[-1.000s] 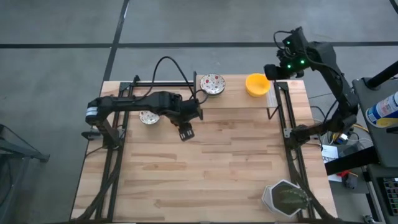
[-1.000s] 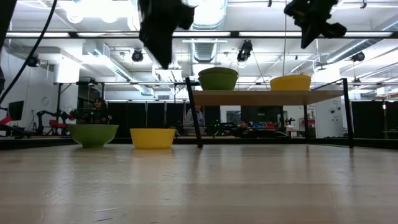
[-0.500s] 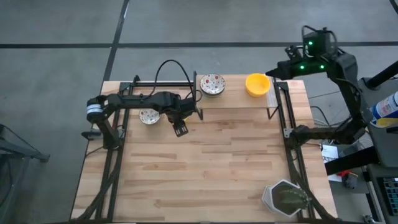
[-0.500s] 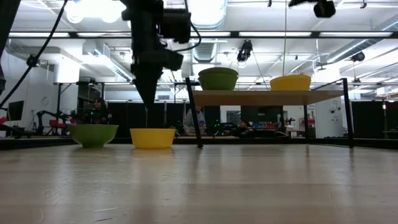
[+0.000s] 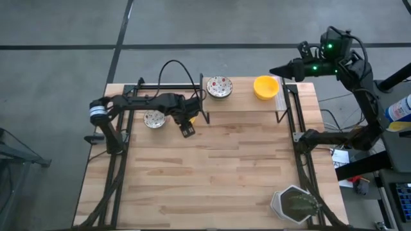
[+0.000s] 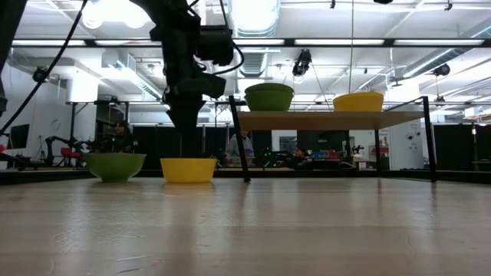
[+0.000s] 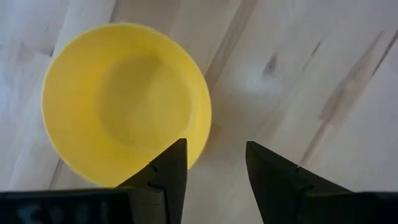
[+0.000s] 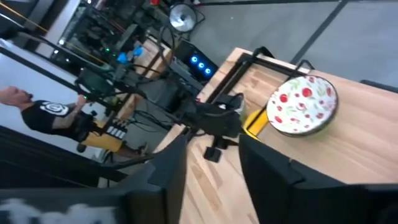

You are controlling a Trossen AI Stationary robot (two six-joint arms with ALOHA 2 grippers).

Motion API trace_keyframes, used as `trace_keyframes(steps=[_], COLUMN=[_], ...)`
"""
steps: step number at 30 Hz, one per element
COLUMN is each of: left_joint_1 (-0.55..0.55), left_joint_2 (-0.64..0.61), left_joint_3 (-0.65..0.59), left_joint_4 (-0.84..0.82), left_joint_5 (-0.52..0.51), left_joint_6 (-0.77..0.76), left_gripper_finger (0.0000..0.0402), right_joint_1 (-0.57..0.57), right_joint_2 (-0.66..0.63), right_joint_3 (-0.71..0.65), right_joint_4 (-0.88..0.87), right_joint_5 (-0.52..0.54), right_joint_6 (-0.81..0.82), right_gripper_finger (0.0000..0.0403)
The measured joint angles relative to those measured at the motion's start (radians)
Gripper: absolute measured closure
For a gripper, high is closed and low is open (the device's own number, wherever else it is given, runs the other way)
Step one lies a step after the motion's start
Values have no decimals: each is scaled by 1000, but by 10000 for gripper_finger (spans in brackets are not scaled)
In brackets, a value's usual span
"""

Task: Pick & Place Mini bowls
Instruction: Stack the yellow bowl on the yellow bowl on the shelf

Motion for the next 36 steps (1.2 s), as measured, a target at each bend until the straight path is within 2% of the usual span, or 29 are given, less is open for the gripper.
trace_keyframes(steps=[7,18,27,32,36], left_joint_1=[21,21,22,24,24], left_joint_2=[27,28,28,28,28], left_joint_3=[-13,-138,-158,-158,-159], left_joint_4=[17,40,91,104,104], left_joint_5=[17,-6,-37,-45,-38], left_joint_6=[68,94,117,136,149], left_gripper_finger=[245,245,249,291,366], right_joint_1=[56,108,108,108,108], right_joint_2=[16,23,25,25,25], right_joint_3=[0,0,0,0,0], right_joint_4=[61,78,78,78,77], right_joint_5=[6,17,20,20,20], right_joint_6=[40,46,45,45,45], right_gripper_finger=[215,211,211,211,211])
